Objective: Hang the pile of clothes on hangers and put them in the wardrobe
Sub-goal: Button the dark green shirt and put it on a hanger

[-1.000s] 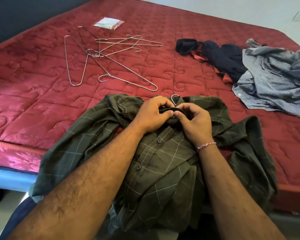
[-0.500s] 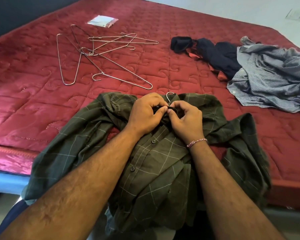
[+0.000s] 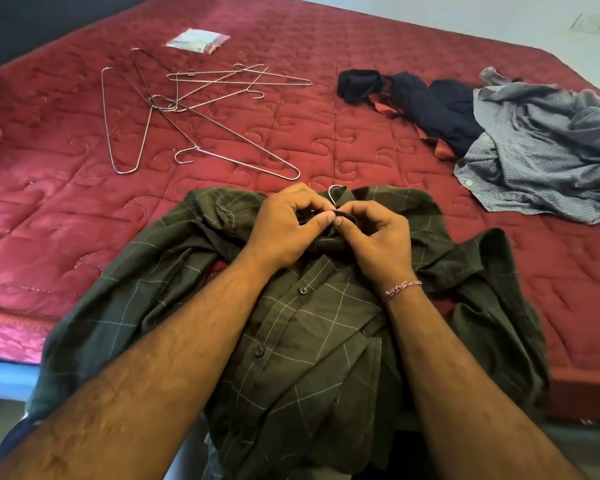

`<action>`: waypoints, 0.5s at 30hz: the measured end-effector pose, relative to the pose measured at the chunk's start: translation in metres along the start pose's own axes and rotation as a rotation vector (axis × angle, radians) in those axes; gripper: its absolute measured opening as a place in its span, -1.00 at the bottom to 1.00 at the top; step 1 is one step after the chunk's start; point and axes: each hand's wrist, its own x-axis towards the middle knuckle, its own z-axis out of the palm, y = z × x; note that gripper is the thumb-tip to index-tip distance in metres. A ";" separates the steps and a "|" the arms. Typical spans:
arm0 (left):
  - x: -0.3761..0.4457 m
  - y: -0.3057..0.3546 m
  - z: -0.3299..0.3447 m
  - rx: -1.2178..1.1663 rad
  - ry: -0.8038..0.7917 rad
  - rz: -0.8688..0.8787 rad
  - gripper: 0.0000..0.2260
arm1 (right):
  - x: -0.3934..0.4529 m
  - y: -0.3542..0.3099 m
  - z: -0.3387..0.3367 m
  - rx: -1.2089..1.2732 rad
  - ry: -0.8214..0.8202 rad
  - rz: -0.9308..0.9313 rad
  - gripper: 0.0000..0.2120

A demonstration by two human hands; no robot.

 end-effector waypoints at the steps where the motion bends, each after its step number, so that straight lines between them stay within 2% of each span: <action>1: 0.000 0.000 0.000 0.001 0.004 0.004 -0.94 | -0.001 0.000 0.002 -0.039 0.026 -0.014 -0.91; 7: -0.006 0.005 0.000 0.053 0.051 0.093 -0.93 | -0.006 -0.005 0.012 -0.247 0.112 -0.156 -0.94; 15: -0.011 0.006 0.006 0.319 0.072 0.311 -0.98 | -0.009 -0.003 0.015 -0.251 0.186 -0.083 -0.96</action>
